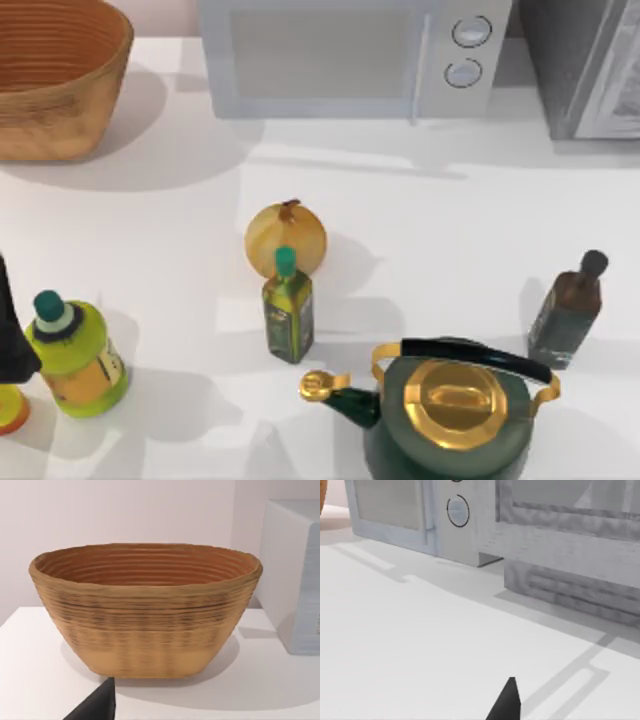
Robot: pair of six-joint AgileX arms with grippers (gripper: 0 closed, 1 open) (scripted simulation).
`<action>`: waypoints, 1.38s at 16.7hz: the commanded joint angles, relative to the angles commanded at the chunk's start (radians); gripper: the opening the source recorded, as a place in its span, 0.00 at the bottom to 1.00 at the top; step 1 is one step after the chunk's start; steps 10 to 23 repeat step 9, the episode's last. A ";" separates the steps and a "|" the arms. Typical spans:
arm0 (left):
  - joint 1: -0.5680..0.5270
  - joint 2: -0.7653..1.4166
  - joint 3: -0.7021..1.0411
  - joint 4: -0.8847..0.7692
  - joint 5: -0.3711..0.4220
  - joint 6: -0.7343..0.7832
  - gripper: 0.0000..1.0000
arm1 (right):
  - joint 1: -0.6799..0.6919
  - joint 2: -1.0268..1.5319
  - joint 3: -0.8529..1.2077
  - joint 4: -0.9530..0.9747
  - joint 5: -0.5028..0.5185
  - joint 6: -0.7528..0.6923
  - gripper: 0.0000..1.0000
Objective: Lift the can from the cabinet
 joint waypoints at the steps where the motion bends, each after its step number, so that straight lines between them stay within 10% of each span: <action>1: 0.000 0.000 0.000 0.000 0.000 0.000 1.00 | 0.000 0.000 0.000 0.000 0.000 0.000 0.83; 4: 0.000 0.000 0.000 0.000 0.000 0.000 1.00 | 0.000 0.000 0.000 0.000 0.000 0.000 1.00; 23: 0.000 0.000 0.000 0.000 0.000 0.000 1.00 | 0.000 0.000 0.000 0.000 0.000 0.000 1.00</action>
